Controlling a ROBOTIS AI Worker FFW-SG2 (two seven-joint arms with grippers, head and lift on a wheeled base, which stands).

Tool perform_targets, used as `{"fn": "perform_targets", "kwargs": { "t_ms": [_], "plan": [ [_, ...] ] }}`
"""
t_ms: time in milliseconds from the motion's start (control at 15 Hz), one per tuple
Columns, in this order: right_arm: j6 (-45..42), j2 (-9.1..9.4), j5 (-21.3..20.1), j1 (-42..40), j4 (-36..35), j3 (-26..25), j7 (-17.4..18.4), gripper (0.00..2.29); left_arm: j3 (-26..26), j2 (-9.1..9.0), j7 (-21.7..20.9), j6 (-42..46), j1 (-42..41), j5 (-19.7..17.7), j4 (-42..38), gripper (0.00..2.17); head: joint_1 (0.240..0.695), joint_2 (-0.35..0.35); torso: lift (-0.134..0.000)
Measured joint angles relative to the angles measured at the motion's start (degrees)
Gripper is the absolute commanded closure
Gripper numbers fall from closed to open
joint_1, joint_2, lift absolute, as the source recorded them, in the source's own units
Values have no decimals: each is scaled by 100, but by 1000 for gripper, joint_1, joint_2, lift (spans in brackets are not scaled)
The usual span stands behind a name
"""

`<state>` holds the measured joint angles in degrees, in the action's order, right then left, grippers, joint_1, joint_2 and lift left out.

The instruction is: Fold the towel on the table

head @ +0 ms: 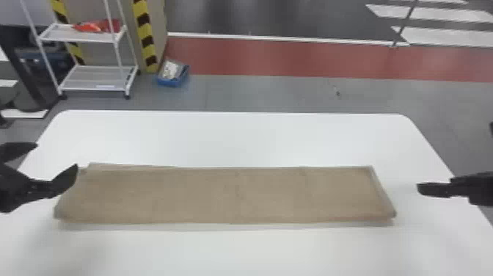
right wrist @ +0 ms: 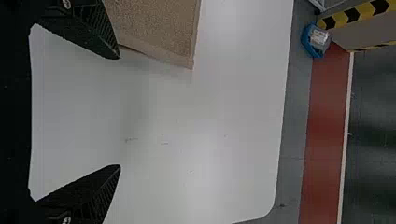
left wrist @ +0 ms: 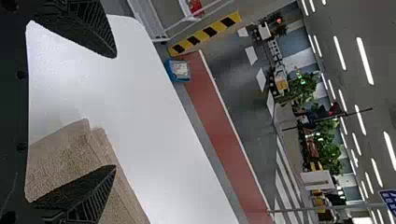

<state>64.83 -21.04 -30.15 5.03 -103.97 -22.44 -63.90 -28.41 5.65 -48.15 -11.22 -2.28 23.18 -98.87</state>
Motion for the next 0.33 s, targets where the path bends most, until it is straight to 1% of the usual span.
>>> {"fn": "perform_targets", "kwargs": {
  "t_ms": [333],
  "plan": [
    [16,9,59,-58,0,-74,0,53,-16,-11,-19,-50,-112,2,-106,46,695,-92,-124]
  ]
}}
